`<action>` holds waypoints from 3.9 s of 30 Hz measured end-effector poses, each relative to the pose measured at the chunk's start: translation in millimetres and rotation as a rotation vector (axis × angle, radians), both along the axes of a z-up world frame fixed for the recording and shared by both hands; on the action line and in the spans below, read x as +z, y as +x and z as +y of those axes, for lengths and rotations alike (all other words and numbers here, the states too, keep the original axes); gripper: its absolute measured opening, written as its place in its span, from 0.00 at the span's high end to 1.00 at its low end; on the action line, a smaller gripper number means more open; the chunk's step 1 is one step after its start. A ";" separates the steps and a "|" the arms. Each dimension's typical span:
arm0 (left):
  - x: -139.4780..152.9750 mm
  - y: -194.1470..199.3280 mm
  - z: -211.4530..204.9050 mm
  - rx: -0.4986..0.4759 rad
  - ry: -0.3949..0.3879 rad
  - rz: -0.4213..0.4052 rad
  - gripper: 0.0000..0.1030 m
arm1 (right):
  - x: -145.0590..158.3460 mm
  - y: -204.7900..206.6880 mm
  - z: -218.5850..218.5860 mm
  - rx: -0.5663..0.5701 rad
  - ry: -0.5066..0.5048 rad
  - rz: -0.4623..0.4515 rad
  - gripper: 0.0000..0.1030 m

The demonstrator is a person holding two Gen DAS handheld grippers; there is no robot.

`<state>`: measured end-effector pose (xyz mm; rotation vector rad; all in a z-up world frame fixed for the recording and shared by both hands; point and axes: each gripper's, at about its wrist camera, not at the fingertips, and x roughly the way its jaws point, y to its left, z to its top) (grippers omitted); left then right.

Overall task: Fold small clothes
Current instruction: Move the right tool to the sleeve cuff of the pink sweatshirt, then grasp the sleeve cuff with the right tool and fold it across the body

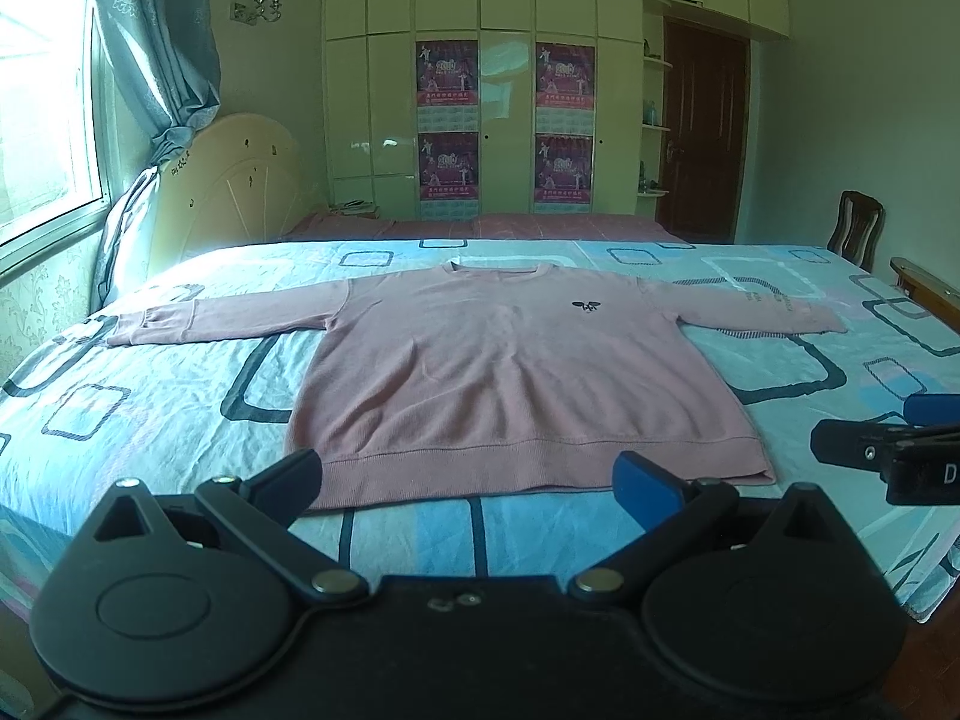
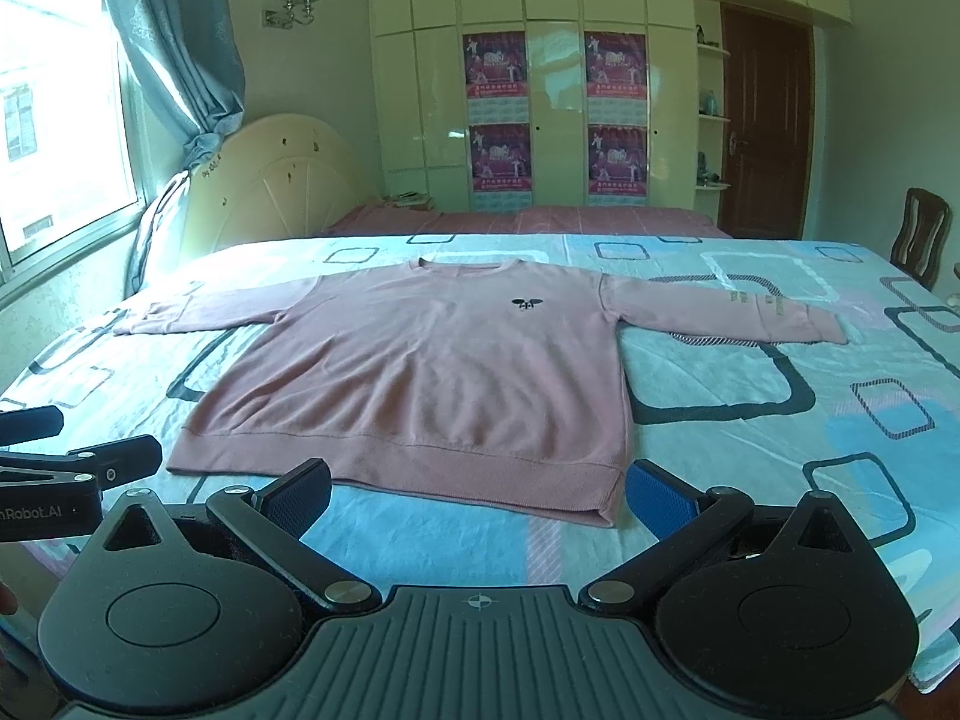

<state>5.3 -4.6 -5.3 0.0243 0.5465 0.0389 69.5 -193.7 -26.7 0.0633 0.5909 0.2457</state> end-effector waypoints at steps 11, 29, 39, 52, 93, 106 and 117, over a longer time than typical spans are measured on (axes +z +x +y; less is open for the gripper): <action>-5.5 47.4 1.1 -0.017 0.018 0.000 0.01 | -4.8 48.8 -5.8 -0.045 0.012 0.006 0.00; -16.8 201.7 20.0 -0.165 0.038 0.054 0.01 | -15.0 192.8 6.2 -0.209 0.032 0.060 0.00; -25.2 269.2 9.2 -0.214 -0.048 0.093 0.01 | -10.8 245.8 -41.6 -0.351 0.046 0.057 0.00; -62.6 351.3 -54.3 -0.215 -0.175 0.227 0.06 | -56.4 324.4 -217.8 -0.545 0.162 0.076 0.00; -91.6 424.0 -18.1 -0.100 -0.167 0.322 0.19 | -54.4 406.9 -268.3 -0.483 0.095 0.048 0.93; -92.4 402.9 108.9 0.005 -0.247 0.291 0.32 | -61.6 400.0 35.9 0.075 -0.015 0.057 0.93; -100.1 392.4 136.9 0.012 -0.289 0.310 0.12 | -132.1 386.9 110.0 0.232 -0.201 0.103 0.68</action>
